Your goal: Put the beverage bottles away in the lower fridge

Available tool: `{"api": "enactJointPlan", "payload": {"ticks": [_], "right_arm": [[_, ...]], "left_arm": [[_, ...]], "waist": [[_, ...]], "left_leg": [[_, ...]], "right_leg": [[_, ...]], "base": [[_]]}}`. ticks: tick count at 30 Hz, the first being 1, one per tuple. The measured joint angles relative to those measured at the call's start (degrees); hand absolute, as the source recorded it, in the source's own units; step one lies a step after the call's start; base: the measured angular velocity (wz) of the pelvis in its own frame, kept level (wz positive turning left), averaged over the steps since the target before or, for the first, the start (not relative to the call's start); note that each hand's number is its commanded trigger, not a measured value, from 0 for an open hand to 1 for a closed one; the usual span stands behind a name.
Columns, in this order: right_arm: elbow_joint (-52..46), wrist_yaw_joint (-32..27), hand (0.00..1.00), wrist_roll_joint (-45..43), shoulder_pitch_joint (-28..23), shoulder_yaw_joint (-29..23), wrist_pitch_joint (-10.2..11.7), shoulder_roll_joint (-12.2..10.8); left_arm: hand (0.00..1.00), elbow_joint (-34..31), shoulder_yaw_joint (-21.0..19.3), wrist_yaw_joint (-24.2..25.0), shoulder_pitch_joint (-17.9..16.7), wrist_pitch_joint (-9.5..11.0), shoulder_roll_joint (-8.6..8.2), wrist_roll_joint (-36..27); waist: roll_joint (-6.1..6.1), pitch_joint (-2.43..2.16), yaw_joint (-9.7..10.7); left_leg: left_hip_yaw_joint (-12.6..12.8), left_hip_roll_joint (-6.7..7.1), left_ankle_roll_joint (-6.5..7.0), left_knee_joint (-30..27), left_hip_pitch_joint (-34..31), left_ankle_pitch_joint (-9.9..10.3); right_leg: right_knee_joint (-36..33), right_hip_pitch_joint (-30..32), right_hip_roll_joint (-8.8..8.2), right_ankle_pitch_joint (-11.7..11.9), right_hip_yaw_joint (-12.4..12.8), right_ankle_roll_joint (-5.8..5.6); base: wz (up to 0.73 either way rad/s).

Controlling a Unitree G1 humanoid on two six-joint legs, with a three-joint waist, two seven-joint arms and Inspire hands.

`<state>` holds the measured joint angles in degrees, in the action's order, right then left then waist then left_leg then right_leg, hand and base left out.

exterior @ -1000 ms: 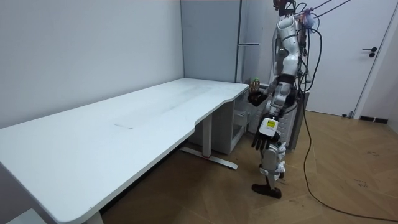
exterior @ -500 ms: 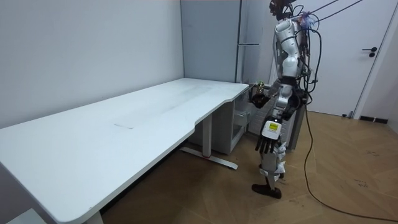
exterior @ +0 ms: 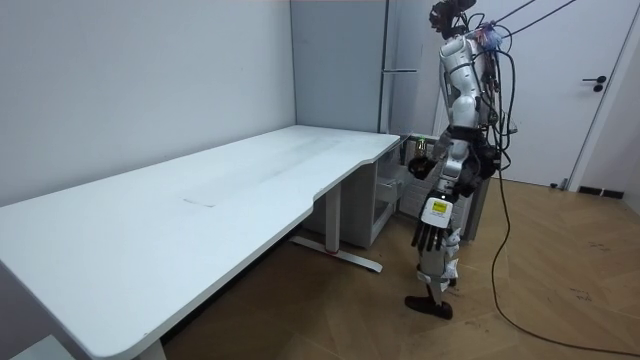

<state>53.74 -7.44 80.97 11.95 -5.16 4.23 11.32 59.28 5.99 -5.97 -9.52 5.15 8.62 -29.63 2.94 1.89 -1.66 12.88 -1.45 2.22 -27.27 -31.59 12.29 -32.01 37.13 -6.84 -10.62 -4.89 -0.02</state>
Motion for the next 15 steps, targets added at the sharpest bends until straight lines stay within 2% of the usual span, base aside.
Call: {"api": "enactJointPlan", "payload": {"ticks": [6,9,12,15], "right_arm": [[2.3,0.7,1.00,2.5,3.0,-0.5,-0.1,2.2],[3.4,2.5,1.00,2.1,3.2,1.7,-0.4,3.7],[4.7,4.4,1.00,2.1,4.1,4.0,-2.6,5.2],[6.6,6.3,1.00,2.6,5.9,4.0,-4.0,5.7]], "left_arm": [[0.00,-1.9,1.8,-0.1,0.1,-0.3,0.57,-0.1],[0.00,-1.8,3.4,-0.1,1.1,-0.4,1.27,0.0],[0.00,-1.9,3.7,-0.1,1.3,-1.1,1.60,0.1],[0.00,-2.0,4.1,0.0,1.7,-1.9,2.11,0.3]], "waist": [[0.00,0.00,-0.7],[-0.17,0.01,-1.9],[-0.34,0.08,-2.0],[-0.92,0.32,-1.9]], "left_leg": [[-0.6,0.00,0.43,-0.5,-1.2,0.2],[-0.5,0.05,0.48,-0.8,-1.9,0.3],[-0.6,0.09,0.48,-1.1,-2.9,0.3],[-0.9,0.13,0.55,-1.6,-4.3,0.2]], "right_leg": [[0.1,0.3,-0.15,0.1,-0.8,-0.38],[0.1,1.2,-0.15,0.1,-0.6,-0.43],[-0.5,2.0,-0.30,0.1,-1.0,-0.34],[-0.9,3.4,-1.01,-0.1,-1.2,-0.23]], "base": [[0.09],[-0.03],[0.01],[0.07]]}}
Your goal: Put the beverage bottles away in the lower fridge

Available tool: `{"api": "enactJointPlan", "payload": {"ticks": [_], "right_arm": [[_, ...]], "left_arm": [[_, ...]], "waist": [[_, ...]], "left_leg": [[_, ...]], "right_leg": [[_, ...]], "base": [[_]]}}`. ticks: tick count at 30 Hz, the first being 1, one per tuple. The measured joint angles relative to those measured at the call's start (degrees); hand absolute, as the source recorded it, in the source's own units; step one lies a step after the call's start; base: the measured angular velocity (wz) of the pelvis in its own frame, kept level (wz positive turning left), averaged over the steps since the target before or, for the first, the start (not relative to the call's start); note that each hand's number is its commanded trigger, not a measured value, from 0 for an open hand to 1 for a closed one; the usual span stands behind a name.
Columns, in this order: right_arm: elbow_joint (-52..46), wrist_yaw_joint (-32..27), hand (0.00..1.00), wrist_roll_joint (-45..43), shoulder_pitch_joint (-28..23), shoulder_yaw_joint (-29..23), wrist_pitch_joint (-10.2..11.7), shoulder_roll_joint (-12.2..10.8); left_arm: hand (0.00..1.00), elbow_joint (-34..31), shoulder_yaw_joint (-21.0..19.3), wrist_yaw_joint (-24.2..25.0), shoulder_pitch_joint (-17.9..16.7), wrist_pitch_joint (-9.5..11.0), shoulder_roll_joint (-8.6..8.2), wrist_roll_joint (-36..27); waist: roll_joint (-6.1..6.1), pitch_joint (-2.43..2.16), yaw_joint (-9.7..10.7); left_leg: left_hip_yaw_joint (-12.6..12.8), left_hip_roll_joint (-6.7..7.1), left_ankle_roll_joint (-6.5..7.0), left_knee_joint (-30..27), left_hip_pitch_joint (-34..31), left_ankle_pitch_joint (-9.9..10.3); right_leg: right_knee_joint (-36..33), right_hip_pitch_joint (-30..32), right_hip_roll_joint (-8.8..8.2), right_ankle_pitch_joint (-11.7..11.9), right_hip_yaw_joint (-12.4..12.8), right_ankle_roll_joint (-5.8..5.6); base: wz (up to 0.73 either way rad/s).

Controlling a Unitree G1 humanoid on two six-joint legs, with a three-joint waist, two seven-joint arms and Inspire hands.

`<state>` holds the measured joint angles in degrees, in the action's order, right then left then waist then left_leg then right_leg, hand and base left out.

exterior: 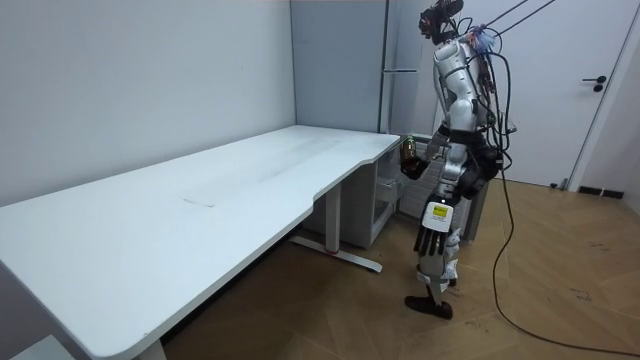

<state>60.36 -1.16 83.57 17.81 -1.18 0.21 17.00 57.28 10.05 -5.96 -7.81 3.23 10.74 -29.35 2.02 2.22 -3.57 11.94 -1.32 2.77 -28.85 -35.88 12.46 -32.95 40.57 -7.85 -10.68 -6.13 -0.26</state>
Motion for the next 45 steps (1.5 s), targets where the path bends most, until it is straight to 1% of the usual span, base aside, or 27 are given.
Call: {"api": "enactJointPlan", "payload": {"ticks": [2,3,4,6,7,8,9,11,12,14,16,17,21,22,24,25,26,29,32,34,37,39,45], "right_arm": [[0.2,0.6,1.00,0.5,1.1,0.2,-1.7,0.5],[0.2,1.0,1.00,0.7,1.6,1.7,-2.4,0.9],[0.2,1.2,1.00,1.1,1.8,2.6,-2.9,1.2],[0.2,2.0,1.00,1.1,3.0,5.5,-4.5,1.8],[0.2,2.2,1.00,1.2,3.4,6.1,-4.9,1.9],[0.2,2.7,1.00,1.3,4.0,7.1,-5.6,2.1],[0.2,2.9,1.00,1.4,4.3,7.5,-5.9,2.2],[0.2,3.3,1.00,1.4,5.1,9.0,-7.7,3.6],[0.2,3.2,1.00,1.4,5.9,9.0,-8.4,3.8],[0.4,3.3,1.00,3.1,7.3,8.9,-9.1,3.9],[1.6,3.3,1.00,4.9,8.2,8.9,-9.2,3.9],[1.9,3.4,1.00,6.2,8.3,8.8,-9.2,4.2],[1.9,3.6,1.00,7.6,8.5,8.8,-9.2,4.8],[1.9,3.6,1.00,8.0,8.7,8.8,-9.7,5.0],[2.1,3.6,1.00,8.7,9.2,8.8,-9.9,5.2],[2.2,3.6,0.63,8.9,9.4,8.8,-10.0,5.2],[2.2,3.6,0.00,8.9,9.5,8.7,-10.1,5.2],[2.2,3.6,0.00,9.4,10.2,8.6,-10.1,5.2],[2.2,3.7,0.00,9.9,10.8,8.5,-10.1,5.4],[2.2,3.7,0.00,9.9,11.8,8.5,-10.0,5.4],[2.1,3.9,0.00,9.9,14.7,8.3,-9.4,6.0],[2.4,3.3,0.00,9.9,14.8,8.4,-9.4,6.8],[2.3,3.3,0.00,8.7,14.8,8.4,-9.5,7.3]], "left_arm": [[0.00,-0.1,1.3,0.3,0.9,-1.2,1.82,0.1],[0.00,-0.1,2.5,0.4,1.4,-1.8,3.00,-0.1],[0.00,-0.5,3.1,0.3,1.5,-2.1,3.66,-0.1],[0.00,-2.4,4.6,0.0,1.6,-3.1,5.62,-0.3],[0.00,-2.8,4.8,-0.1,1.6,-3.3,5.95,-0.3],[0.00,-4.1,4.9,-0.3,1.6,-3.7,6.46,-0.4],[0.00,-4.6,5.0,-0.4,1.6,-3.9,6.58,-0.4],[0.00,-6.1,5.0,-1.0,1.7,-4.6,6.63,-0.5],[0.00,-6.2,5.0,-1.3,1.7,-5.2,6.66,-0.5],[0.00,-6.1,4.9,-1.4,1.7,-6.1,6.71,-0.5],[0.00,-5.6,4.9,-1.4,1.7,-6.8,6.89,-0.5],[0.00,-5.4,4.9,-1.4,1.7,-7.0,7.09,-0.5],[0.00,-4.8,5.0,-1.4,1.7,-7.1,8.10,-0.5],[0.00,-4.8,5.0,-1.6,1.7,-7.1,8.36,-0.5],[0.00,-4.8,5.2,-2.5,1.7,-7.1,8.46,-0.5],[0.00,-4.8,5.4,-2.6,1.7,-7.1,8.46,-0.5],[0.00,-4.8,6.0,-2.7,1.7,-7.1,8.50,-0.5],[0.00,-5.6,7.0,-2.8,1.7,-8.0,8.53,-0.5],[0.00,-5.7,7.1,-2.8,1.7,-8.2,8.64,-0.5],[0.00,-5.8,7.1,-3.0,1.7,-8.3,8.73,-0.5],[0.00,-6.2,7.1,-3.6,1.7,-8.3,8.73,-0.4],[0.00,-6.7,7.1,-3.7,1.7,-8.3,8.75,-0.2],[0.00,-6.9,7.1,-3.8,1.6,-8.7,8.80,0.0]], "waist": [[-1.04,0.40,0.0],[-1.53,0.60,-0.2],[-1.84,0.70,-0.1],[-2.73,0.63,-0.2],[-2.82,0.64,-0.1],[-3.21,0.58,-0.3],[-3.25,0.58,-0.6],[-3.25,0.58,-1.7],[-3.31,0.55,-1.9],[-3.30,0.55,-2.0],[-3.30,0.55,-2.3],[-3.31,0.55,-2.7],[-3.30,0.55,-3.1],[-3.30,0.55,-3.1],[-3.30,0.56,-3.0],[-3.30,0.56,-3.0],[-3.30,0.56,-3.0],[-3.32,0.57,-3.0],[-3.36,0.59,-3.0],[-3.36,0.59,-3.0],[-3.36,0.59,-3.1],[-3.36,0.59,-3.3],[-3.36,0.58,-3.4]], "left_leg": [[0.0,0.06,0.09,-0.9,-1.9,-0.1],[-0.1,0.04,0.09,-1.6,-2.8,-0.1],[-0.1,0.03,0.11,-2.0,-3.3,-0.1],[-0.4,-0.07,0.16,-3.2,-5.1,0.0],[-0.6,-0.11,0.24,-3.7,-5.6,0.0],[-0.7,-0.17,0.35,-4.1,-6.1,0.1],[-0.8,-0.25,0.37,-4.4,-6.4,0.1],[-1.1,-0.82,0.66,-5.6,-7.6,0.7],[-1.1,-0.85,0.78,-6.2,-8.1,0.9],[-1.2,-0.89,0.86,-6.7,-8.8,0.9],[-1.1,-0.89,0.96,-7.0,-8.8,0.9],[-1.1,-0.90,1.00,-7.1,-8.8,1.0],[-1.1,-0.91,1.01,-7.3,-8.8,1.0],[-1.1,-0.92,1.01,-7.4,-8.8,1.0],[-1.1,-0.92,1.00,-7.4,-8.8,1.0],[-1.1,-0.92,1.00,-7.4,-8.8,1.0],[-1.1,-0.94,1.01,-7.5,-8.9,1.0],[-1.1,-1.05,1.01,-7.8,-9.9,1.0],[-1.1,-1.01,1.02,-8.0,-10.7,1.0],[-1.1,-1.03,1.02,-8.2,-11.3,1.0],[-1.2,-1.03,1.07,-8.7,-12.0,1.0],[-1.5,-1.01,1.07,-9.0,-12.4,1.0],[-1.6,-1.03,1.08,-9.1,-12.2,1.0]], "right_leg": [[-1.0,1.9,-0.08,0.0,0.2,0.04],[-1.3,2.8,0.02,0.0,0.1,0.05],[-1.7,3.2,0.04,-0.1,0.1,0.08],[-2.3,4.6,0.00,0.0,-0.2,0.23],[-2.5,4.8,0.01,0.0,-0.3,0.24],[-3.0,5.3,0.00,0.0,-0.3,0.23],[-3.0,5.5,0.04,0.1,-0.4,0.21],[-3.3,5.8,0.15,0.2,-1.1,0.30],[-3.9,6.3,0.08,0.2,-1.1,0.30],[-4.0,6.8,0.08,0.3,-1.1,0.27],[-4.1,6.8,0.05,0.4,-1.1,0.22],[-4.1,6.7,0.01,0.4,-1.2,0.20],[-4.6,6.7,-0.05,0.4,-1.2,0.21],[-4.7,6.8,-0.05,0.3,-1.2,0.24],[-4.6,6.8,-0.10,0.3,-1.2,0.29],[-4.7,6.8,-0.10,0.3,-1.2,0.29],[-4.7,6.8,-0.09,0.3,-1.2,0.29],[-4.8,7.7,-0.04,0.3,-1.2,0.30],[-5.1,8.3,-0.06,0.3,-1.3,0.30],[-5.5,8.9,-0.06,0.3,-1.4,0.30],[-5.9,9.6,-0.10,0.2,-1.4,0.34],[-5.9,9.6,-0.14,0.2,-1.8,0.35],[-5.8,9.4,-0.17,0.2,-1.8,0.36]], "base": [[0.05],[0.00],[0.04],[0.05],[0.08],[0.07],[0.06],[0.00],[0.00],[0.00],[0.00],[0.00],[0.00],[0.00],[0.00],[0.00],[0.00],[0.00],[0.00],[0.00],[0.02],[0.06],[0.00]]}}
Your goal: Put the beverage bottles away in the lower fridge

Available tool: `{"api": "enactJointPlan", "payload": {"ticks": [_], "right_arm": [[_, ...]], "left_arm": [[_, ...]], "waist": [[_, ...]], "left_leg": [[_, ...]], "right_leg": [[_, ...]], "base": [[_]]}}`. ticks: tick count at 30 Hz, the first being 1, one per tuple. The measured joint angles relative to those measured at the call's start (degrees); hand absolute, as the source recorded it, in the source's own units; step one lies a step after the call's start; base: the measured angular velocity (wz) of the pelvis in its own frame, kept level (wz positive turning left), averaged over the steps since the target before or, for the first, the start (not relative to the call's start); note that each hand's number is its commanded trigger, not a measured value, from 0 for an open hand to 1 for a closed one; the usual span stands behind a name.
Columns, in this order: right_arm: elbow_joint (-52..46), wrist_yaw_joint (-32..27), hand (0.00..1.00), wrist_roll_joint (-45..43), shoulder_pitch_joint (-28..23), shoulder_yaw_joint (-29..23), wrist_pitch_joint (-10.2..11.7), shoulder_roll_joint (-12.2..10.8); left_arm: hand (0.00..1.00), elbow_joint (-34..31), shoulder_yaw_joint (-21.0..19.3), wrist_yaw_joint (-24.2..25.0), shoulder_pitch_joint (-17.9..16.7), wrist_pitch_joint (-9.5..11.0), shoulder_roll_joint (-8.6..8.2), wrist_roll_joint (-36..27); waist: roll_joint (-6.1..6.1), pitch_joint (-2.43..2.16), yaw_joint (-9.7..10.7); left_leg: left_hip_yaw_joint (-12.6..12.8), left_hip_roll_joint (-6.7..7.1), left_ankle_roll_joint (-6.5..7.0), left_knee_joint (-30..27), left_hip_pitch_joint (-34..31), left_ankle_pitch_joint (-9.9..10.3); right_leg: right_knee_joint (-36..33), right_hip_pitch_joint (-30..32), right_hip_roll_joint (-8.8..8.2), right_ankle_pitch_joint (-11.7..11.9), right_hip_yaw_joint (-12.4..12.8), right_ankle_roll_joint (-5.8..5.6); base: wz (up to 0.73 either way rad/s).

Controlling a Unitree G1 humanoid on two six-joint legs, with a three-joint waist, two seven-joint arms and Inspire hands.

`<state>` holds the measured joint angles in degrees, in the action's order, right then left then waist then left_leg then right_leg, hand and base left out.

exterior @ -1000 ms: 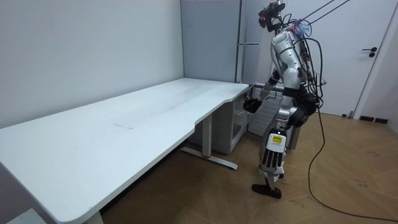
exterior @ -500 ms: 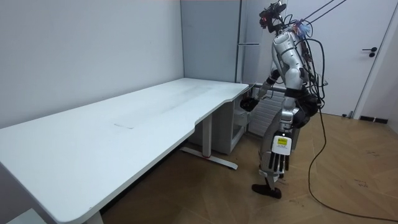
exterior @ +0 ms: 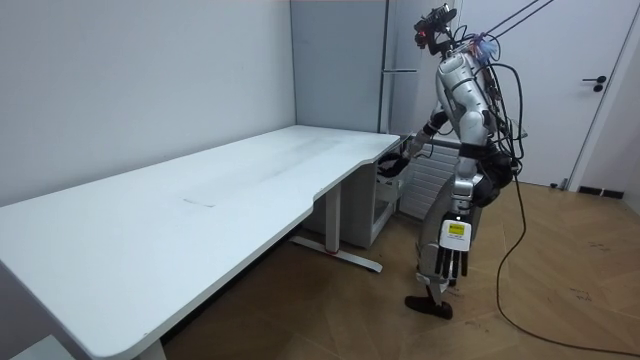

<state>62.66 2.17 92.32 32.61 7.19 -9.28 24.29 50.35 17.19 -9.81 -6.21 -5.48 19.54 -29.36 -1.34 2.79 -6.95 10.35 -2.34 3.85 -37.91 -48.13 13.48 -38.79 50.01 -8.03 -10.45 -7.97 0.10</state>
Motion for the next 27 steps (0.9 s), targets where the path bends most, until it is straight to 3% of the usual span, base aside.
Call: {"api": "enactJointPlan", "payload": {"ticks": [18,27], "right_arm": [[2.8,3.0,0.00,-2.2,-0.5,0.0,0.0,0.7],[-0.5,7.3,0.00,-3.4,-5.1,0.4,2.2,0.7]], "left_arm": [[0.00,0.0,0.0,0.4,-0.1,0.6,0.57,-2.7],[0.00,0.3,-0.2,2.0,-0.4,0.7,1.01,-2.6]], "waist": [[0.00,0.01,-0.6],[-0.02,-0.02,-0.9]], "left_leg": [[-0.2,0.40,0.04,0.4,1.8,0.0],[-0.5,-0.47,-0.20,1.1,3.8,0.1]], "right_leg": [[0.1,-1.7,-0.45,-0.4,-0.1,-0.07],[2.4,-4.5,0.52,0.2,-0.9,0.14]], "base": [[0.01],[-0.01]]}}
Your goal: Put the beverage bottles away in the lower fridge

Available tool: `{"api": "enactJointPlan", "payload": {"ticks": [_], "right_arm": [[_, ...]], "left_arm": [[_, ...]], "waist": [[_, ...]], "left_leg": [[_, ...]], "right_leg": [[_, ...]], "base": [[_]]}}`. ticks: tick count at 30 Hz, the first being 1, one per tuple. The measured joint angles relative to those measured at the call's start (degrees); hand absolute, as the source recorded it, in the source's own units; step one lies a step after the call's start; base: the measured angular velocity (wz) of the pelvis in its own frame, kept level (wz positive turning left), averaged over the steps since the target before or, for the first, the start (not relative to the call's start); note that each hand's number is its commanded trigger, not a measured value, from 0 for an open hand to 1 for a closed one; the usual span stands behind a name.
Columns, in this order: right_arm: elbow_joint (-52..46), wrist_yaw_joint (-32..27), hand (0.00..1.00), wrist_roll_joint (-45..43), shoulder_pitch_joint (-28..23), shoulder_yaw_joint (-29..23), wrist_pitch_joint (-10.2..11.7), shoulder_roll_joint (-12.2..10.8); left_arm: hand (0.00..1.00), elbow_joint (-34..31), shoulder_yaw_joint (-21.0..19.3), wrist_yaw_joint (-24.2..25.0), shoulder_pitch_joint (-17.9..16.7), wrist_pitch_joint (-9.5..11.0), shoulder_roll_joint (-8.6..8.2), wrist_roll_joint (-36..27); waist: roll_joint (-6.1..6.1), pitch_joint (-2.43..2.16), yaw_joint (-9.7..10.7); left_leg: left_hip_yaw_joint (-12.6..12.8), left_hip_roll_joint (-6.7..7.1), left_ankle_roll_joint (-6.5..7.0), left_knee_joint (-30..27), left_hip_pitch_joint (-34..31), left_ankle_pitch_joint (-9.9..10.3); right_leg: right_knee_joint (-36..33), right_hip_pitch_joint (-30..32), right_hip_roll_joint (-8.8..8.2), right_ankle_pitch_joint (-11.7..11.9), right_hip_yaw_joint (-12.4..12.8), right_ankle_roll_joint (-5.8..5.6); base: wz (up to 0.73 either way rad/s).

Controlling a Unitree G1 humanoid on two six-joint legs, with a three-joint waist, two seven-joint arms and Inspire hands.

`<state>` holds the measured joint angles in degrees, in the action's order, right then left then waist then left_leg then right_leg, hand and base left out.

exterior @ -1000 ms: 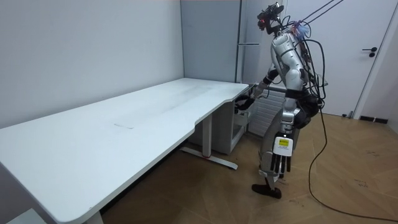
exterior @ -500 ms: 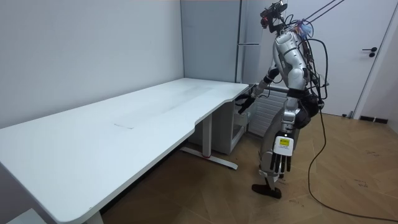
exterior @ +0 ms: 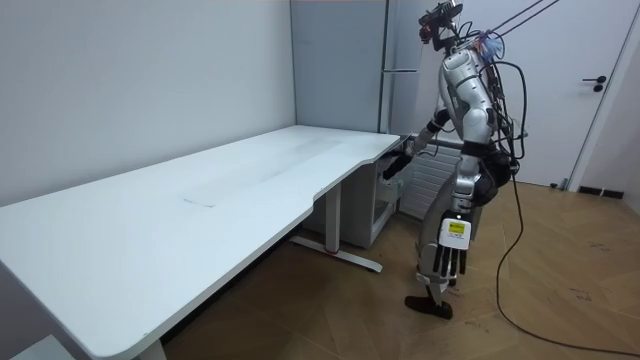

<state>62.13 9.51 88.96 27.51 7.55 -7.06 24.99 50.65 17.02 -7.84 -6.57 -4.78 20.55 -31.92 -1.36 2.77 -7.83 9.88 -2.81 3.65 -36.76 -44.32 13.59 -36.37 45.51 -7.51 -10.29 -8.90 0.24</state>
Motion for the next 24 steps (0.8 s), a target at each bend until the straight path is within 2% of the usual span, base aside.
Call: {"api": "enactJointPlan", "payload": {"ticks": [3,6,8,11,13,17,19,21,24], "right_arm": [[-1.8,0.7,0.00,0.0,-2.6,0.1,0.8,0.0],[-6.6,0.7,0.00,0.0,-7.4,0.1,1.2,0.0],[-8.0,1.2,0.00,-0.1,-9.9,0.1,1.5,0.0],[-8.5,2.3,0.00,-1.7,-13.8,0.1,2.4,-1.4],[-8.6,2.5,0.00,-2.0,-15.8,0.1,2.7,-3.0],[-8.6,2.2,0.00,-2.1,-21.1,0.1,3.8,-5.0],[-8.8,1.8,0.00,-1.8,-23.1,0.0,4.2,-5.0],[-12.6,1.6,0.00,-1.6,-27.7,0.0,5.8,-5.2],[-13.8,1.4,0.00,-2.0,-30.4,0.0,6.9,-6.7]], "left_arm": [[0.00,-0.1,0.0,0.9,0.0,0.0,0.12,-0.1],[0.00,0.0,0.0,1.3,-0.1,0.0,0.20,-0.1],[0.00,0.1,0.0,1.8,-0.1,0.1,0.22,-0.3],[0.00,1.2,0.0,2.1,-0.5,0.3,0.14,-1.4],[0.00,1.2,0.0,2.1,-1.6,0.3,0.12,-2.4],[0.00,0.7,0.0,2.1,-4.5,2.0,0.09,-4.7],[0.00,0.5,-0.1,2.2,-5.5,2.4,0.04,-4.7],[0.00,0.4,-0.1,2.2,-6.4,2.8,0.03,-4.8],[0.00,1.3,-0.1,2.2,-7.2,3.2,-0.39,-5.8]], "waist": [[-0.02,-0.14,0.1],[-0.05,-0.33,-0.1],[0.35,-0.73,0.4],[0.40,-0.83,0.8],[0.63,-1.21,1.7],[0.68,-2.10,3.0],[0.87,-2.20,3.2],[1.10,-2.41,3.5],[1.47,-2.33,4.2]], "left_leg": [[-0.4,-0.29,-0.15,0.4,1.1,0.1],[-0.5,-0.45,-0.18,1.2,2.0,0.1],[-0.6,-0.58,-0.18,1.5,2.3,0.1],[-0.4,-0.63,-0.27,2.7,4.7,0.1],[-0.6,-0.60,-0.35,3.5,6.0,0.1],[0.2,-0.51,-0.60,5.3,8.2,-0.1],[0.3,-0.50,-0.67,5.9,8.8,-0.2],[0.4,-0.54,-0.74,6.7,9.4,-0.2],[0.9,-0.56,-0.82,7.7,10.8,-0.2]], "right_leg": [[1.4,-1.6,0.60,0.4,-0.1,-0.12],[2.8,-2.8,0.91,0.9,-0.5,-0.11],[3.7,-3.5,1.23,1.2,-0.5,-0.24],[4.6,-5.8,1.52,1.4,-0.3,-0.29],[5.7,-7.1,1.54,1.4,-0.5,-0.34],[7.1,-8.8,1.75,1.6,-0.1,-0.40],[7.8,-9.4,1.86,1.7,0.0,-0.46],[8.8,-10.0,2.08,1.9,0.1,-0.52],[9.7,-11.1,2.43,2.0,0.8,-0.69]], "base": [[-0.01],[0.00],[-0.03],[-0.03],[0.00],[-0.05],[-0.06],[-0.04],[-0.09]]}}
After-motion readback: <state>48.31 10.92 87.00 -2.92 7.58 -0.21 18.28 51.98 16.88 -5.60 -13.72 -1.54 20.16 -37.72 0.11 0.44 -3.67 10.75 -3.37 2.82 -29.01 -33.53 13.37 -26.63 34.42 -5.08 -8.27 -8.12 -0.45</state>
